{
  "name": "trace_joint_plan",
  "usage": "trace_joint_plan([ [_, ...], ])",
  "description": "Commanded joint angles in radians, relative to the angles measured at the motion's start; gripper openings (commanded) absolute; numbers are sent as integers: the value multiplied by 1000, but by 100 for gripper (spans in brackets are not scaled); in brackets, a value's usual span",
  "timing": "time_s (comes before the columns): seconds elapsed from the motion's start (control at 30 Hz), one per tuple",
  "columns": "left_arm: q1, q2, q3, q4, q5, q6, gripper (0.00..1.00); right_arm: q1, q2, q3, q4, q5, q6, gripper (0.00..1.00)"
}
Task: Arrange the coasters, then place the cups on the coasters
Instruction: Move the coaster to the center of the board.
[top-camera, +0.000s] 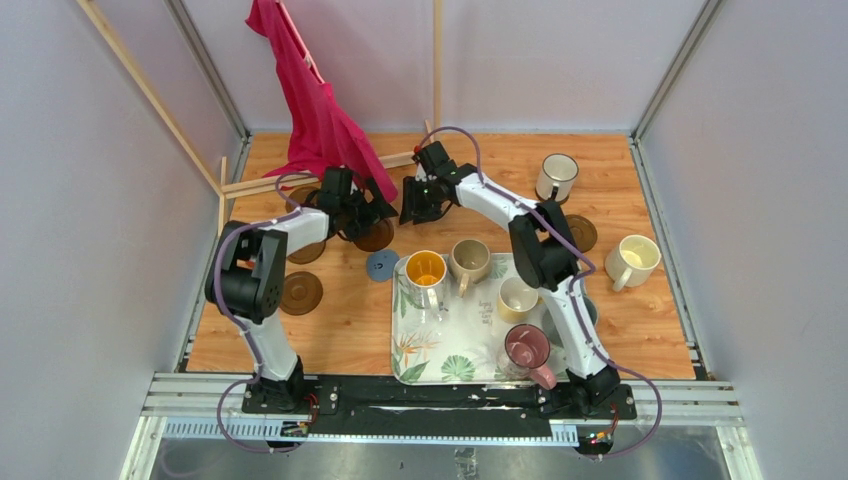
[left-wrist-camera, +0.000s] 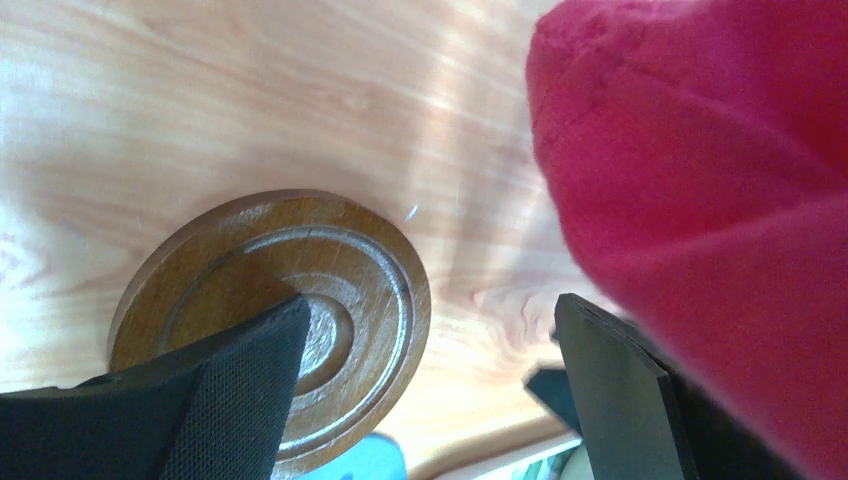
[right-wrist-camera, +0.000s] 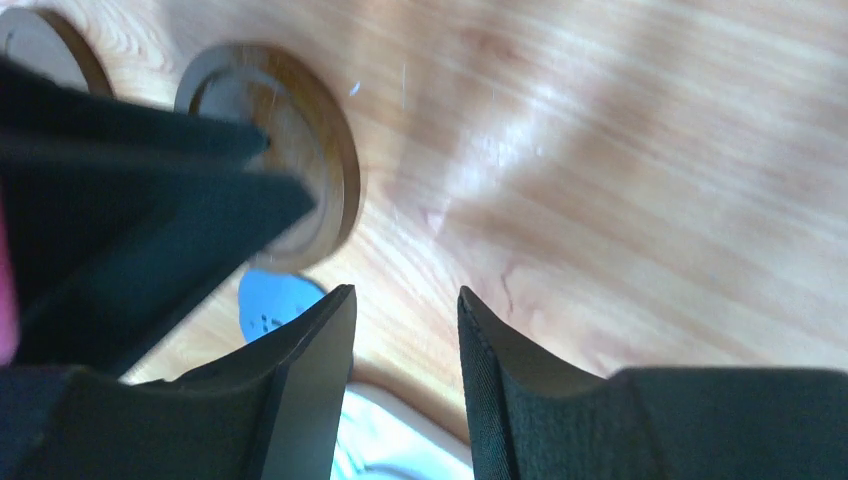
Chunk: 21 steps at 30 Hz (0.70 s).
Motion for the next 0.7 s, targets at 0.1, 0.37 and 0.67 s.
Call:
trace_joint_plan([
  [0.1, 28, 106, 108, -93, -131, -22, 100, 3, -182, -139, -31, 65, -73, 46],
  [0.37, 102, 215, 275, -162, -128, 10, 100, -1, -303, -244, -55, 94, -99, 48],
  [0.67, 139, 309, 446, -220, -88, 55, 100, -67, -417, -382, -88, 257, -98, 60],
])
